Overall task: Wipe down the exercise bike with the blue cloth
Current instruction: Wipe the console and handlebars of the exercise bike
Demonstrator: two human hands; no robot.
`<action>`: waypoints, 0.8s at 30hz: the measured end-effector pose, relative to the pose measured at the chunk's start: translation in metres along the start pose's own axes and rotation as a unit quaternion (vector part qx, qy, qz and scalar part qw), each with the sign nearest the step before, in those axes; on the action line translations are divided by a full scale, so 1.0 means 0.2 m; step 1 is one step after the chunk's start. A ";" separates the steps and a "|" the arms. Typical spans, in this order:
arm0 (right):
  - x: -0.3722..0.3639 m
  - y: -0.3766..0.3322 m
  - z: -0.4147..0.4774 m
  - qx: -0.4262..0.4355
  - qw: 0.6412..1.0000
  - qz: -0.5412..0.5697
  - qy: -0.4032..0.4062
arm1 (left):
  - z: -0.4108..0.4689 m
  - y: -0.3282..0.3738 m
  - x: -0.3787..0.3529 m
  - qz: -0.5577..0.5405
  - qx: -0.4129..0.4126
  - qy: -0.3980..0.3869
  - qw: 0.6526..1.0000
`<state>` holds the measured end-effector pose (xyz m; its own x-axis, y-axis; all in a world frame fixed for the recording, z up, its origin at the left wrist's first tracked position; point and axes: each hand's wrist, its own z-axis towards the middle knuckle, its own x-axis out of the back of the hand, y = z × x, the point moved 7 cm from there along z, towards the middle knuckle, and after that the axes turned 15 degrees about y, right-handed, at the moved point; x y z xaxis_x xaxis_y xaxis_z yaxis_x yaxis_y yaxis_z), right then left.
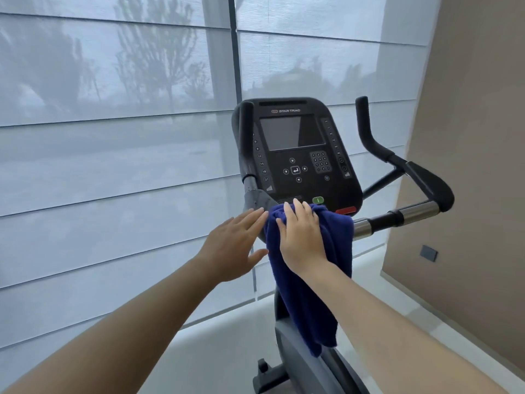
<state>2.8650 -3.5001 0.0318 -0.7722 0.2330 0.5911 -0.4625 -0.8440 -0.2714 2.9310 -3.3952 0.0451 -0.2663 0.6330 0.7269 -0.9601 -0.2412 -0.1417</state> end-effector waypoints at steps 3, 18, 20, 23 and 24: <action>-0.05 -0.03 0.07 0.023 0.999 -0.012 -0.032 | 0.01 -0.03 -0.03 -0.017 0.004 0.011 1.000; 0.06 0.10 -0.03 -0.103 0.993 0.016 0.059 | 0.03 0.02 -0.07 -0.029 0.075 -0.061 0.995; 0.09 0.10 -0.04 -0.108 0.989 0.033 0.094 | 0.02 0.02 -0.08 -0.035 0.080 -0.060 0.994; 0.10 0.08 -0.05 -0.142 0.979 0.049 0.136 | 0.02 0.01 -0.08 -0.042 0.071 -0.058 0.995; 0.10 0.08 -0.05 -0.157 0.975 0.053 0.146 | 0.03 -0.01 -0.08 -0.046 0.065 -0.063 0.995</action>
<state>2.8378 -3.5046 0.0317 -0.8926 0.3191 0.3184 -0.4490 -0.6925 -0.5647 2.9373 -3.4093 0.0373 -0.1566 0.5614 0.8126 -0.9587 -0.2840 0.0115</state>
